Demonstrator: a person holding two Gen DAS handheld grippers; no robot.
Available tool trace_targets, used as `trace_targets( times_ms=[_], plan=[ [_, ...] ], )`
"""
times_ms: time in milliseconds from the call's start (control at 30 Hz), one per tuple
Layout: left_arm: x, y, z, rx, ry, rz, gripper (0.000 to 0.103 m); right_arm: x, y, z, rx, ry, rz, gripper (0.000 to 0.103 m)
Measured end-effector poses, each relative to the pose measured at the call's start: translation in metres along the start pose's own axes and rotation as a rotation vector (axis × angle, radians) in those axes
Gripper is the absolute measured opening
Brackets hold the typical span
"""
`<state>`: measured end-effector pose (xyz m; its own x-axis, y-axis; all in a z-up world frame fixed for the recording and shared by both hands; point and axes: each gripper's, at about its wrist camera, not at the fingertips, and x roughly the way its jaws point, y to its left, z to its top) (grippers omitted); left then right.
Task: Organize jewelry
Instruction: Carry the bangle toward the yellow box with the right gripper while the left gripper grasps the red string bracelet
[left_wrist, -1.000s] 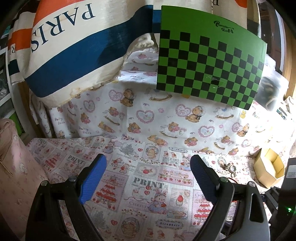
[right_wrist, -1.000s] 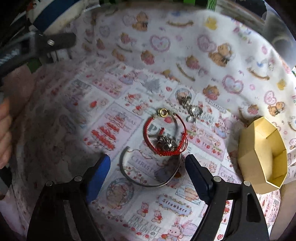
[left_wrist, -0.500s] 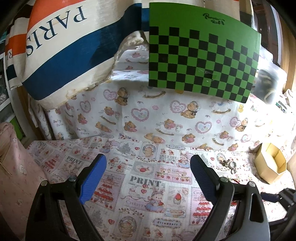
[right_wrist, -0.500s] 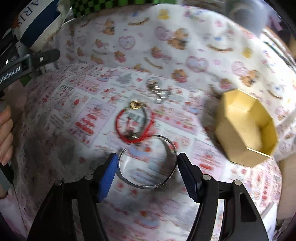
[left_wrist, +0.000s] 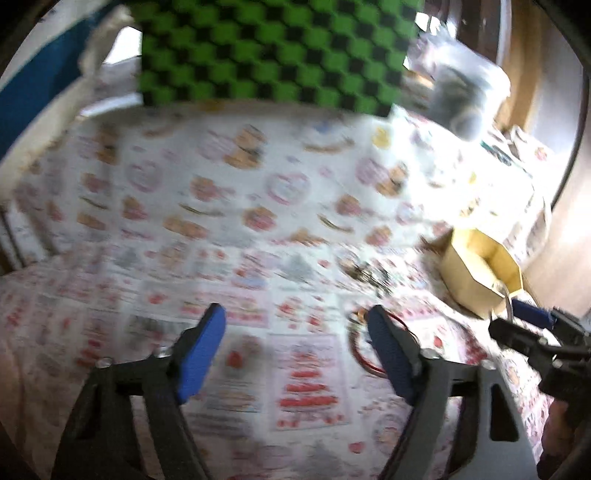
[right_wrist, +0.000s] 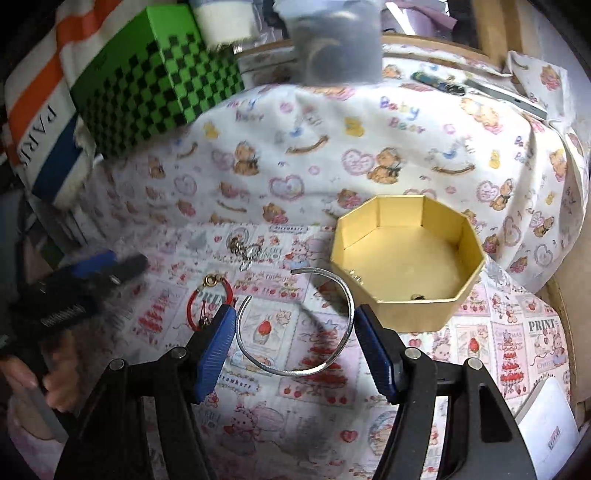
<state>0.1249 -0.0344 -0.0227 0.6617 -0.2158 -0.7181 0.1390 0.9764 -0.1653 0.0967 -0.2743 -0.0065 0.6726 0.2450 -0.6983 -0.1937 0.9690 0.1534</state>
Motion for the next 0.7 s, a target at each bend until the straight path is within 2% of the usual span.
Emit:
trace_targets(
  times_ms=[67, 133, 167, 267, 333, 433, 567, 633, 700],
  plan=[
    [0.013, -0.011, 0.001, 0.03, 0.023, 0.001, 0.059, -0.002, 0.001, 0.0, 0.011, -0.01, 0.008, 0.068],
    [0.029, -0.024, 0.003, 0.098, 0.055, 0.021, 0.044, -0.004, -0.001, 0.001, 0.017, -0.012, 0.023, 0.068],
    [0.035, -0.028, 0.003, 0.114, 0.067, 0.031, 0.042, 0.0, 0.007, 0.001, 0.016, -0.012, 0.024, 0.068],
    [0.049, -0.032, -0.003, 0.133, 0.126, -0.007, 0.042, -0.007, 0.003, -0.003, 0.011, -0.008, 0.024, 0.068],
    [0.049, -0.036, -0.005, 0.163, 0.118, -0.001, 0.042, -0.001, 0.009, -0.003, 0.0, -0.005, 0.021, 0.068],
    [0.049, -0.039, -0.006, 0.149, 0.123, -0.046, 0.041, -0.001, 0.011, -0.004, -0.014, 0.0, 0.011, 0.068],
    [0.049, -0.055, -0.012, 0.22, 0.098, 0.051, 0.029, 0.003, 0.014, -0.006, -0.034, 0.013, -0.01, 0.068],
    [0.049, -0.058, -0.013, 0.214, 0.094, 0.063, 0.015, 0.006, 0.015, -0.007, -0.043, 0.018, -0.023, 0.068],
    [0.049, -0.059, -0.014, 0.215, 0.093, 0.069, 0.006, 0.01, 0.014, -0.008, -0.045, 0.024, -0.034, 0.068]
  ],
)
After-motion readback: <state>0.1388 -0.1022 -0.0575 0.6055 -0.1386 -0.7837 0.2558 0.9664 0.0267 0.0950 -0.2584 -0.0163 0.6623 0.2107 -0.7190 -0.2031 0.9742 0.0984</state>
